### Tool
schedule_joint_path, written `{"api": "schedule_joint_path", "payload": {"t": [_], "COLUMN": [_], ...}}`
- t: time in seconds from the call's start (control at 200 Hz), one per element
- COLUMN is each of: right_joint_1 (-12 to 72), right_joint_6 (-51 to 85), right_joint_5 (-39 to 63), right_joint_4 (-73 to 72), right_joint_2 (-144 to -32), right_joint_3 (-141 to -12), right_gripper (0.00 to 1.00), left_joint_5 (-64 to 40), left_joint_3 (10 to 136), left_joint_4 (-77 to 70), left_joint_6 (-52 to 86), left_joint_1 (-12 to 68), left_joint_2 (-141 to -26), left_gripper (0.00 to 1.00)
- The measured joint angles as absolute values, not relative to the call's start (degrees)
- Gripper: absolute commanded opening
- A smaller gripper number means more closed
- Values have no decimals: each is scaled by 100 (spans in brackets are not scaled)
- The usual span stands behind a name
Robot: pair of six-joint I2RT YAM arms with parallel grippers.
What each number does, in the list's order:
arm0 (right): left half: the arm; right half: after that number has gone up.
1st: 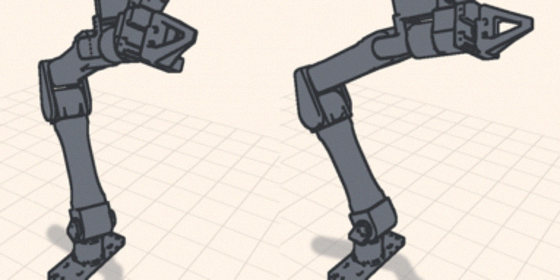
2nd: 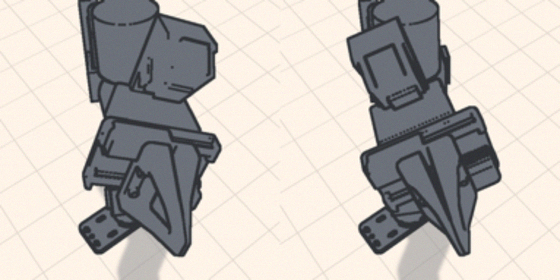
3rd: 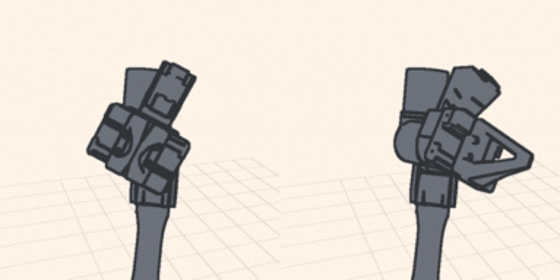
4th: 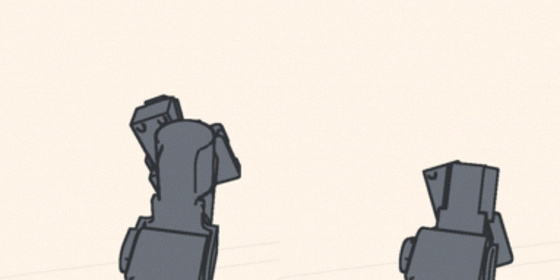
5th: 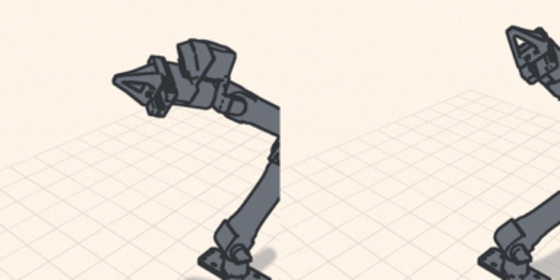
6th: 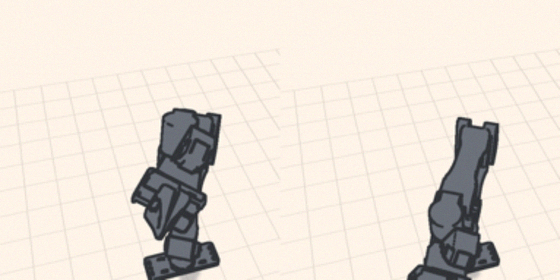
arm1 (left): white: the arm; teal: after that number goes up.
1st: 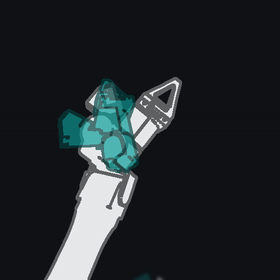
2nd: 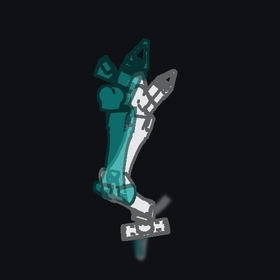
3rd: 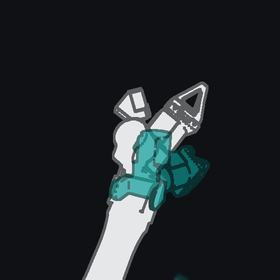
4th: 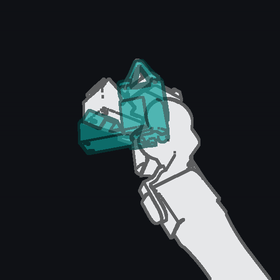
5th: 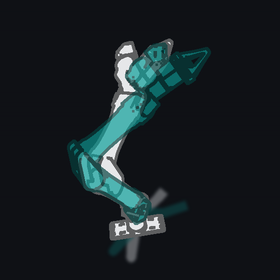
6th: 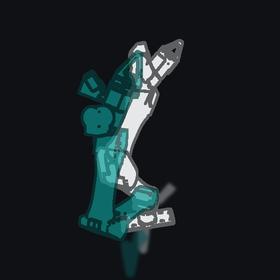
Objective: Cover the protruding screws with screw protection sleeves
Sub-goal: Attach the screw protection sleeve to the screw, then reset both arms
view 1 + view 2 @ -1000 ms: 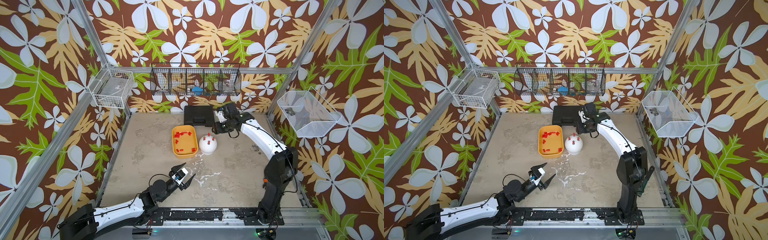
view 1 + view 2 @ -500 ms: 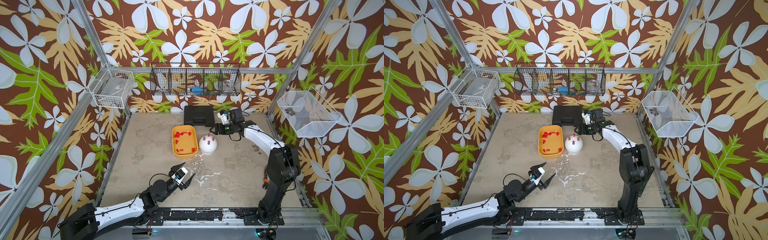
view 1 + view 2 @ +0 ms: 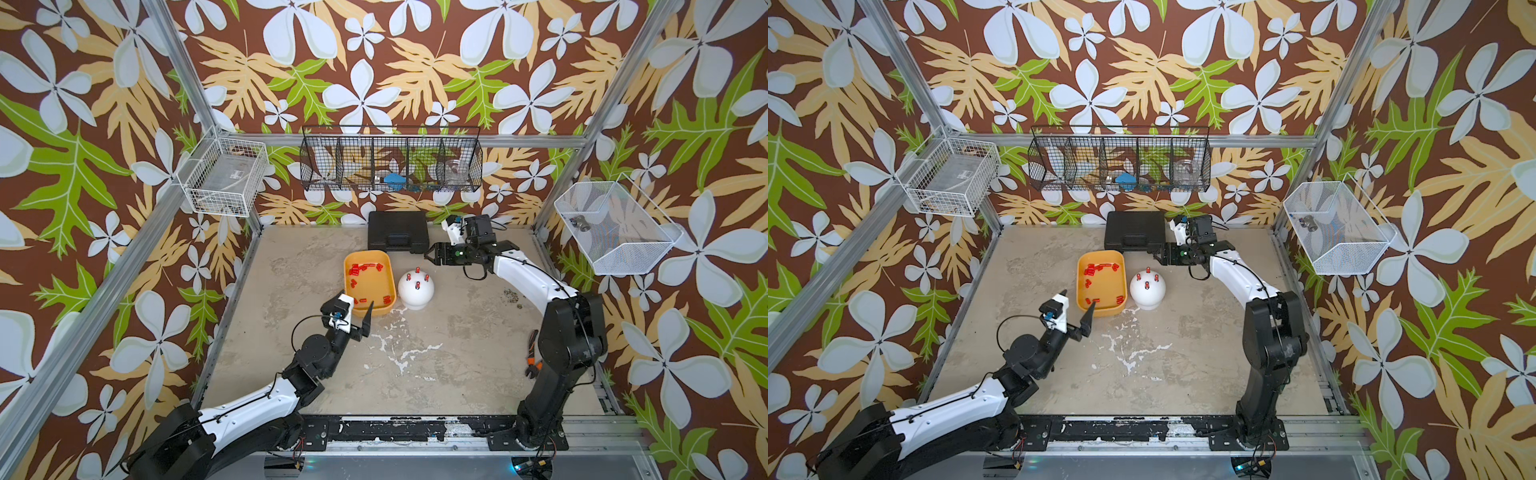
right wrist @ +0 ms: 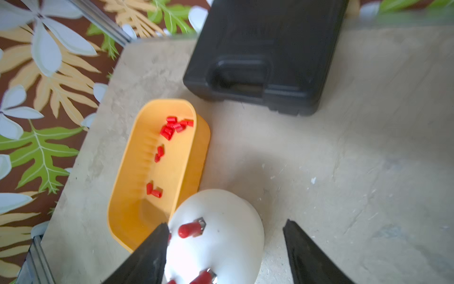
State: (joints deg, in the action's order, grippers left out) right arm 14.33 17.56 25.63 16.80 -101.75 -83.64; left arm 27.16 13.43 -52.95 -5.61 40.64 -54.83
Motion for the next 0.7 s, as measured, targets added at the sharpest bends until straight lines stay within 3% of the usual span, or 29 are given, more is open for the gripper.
{"api": "schedule_joint_path", "payload": {"t": [0.14,0.16,0.175,0.32,0.485,0.601,0.701], "right_joint_1": [1323,1323,1319,1302,1127,1055,753], "right_joint_6": [1944,1944,1922,1299,864,517,410], "right_joint_5": [1068,847,637,-1201,-3205,-3542,-3212], "right_joint_4": [-156,-454,-718,-2617,-3544,-3994,-4427], "right_joint_2": [-8718,-8560,-8401,-7459,-7540,-8149,-8525], "right_joint_3": [-6447,-6128,-5798,-3205,-2827,-2598,-2427], "right_gripper": [78,96,100,100,100,100,100], "left_joint_5": [3889,4062,4160,4617,4436,4051,3627], "left_joint_3": [1494,1472,1446,751,980,1247,1168], "left_joint_4": [-5459,-5448,-5443,-5830,-5935,-6095,-6482], "left_joint_6": [-311,-307,-287,-183,-226,-303,-150], "left_joint_1": [3301,3194,3114,2285,1732,1623,1278], "left_joint_2": [-5909,-5970,-6001,-6302,-7347,-7826,-8090], "left_gripper": [97,97,97,99,99,96,96]}}
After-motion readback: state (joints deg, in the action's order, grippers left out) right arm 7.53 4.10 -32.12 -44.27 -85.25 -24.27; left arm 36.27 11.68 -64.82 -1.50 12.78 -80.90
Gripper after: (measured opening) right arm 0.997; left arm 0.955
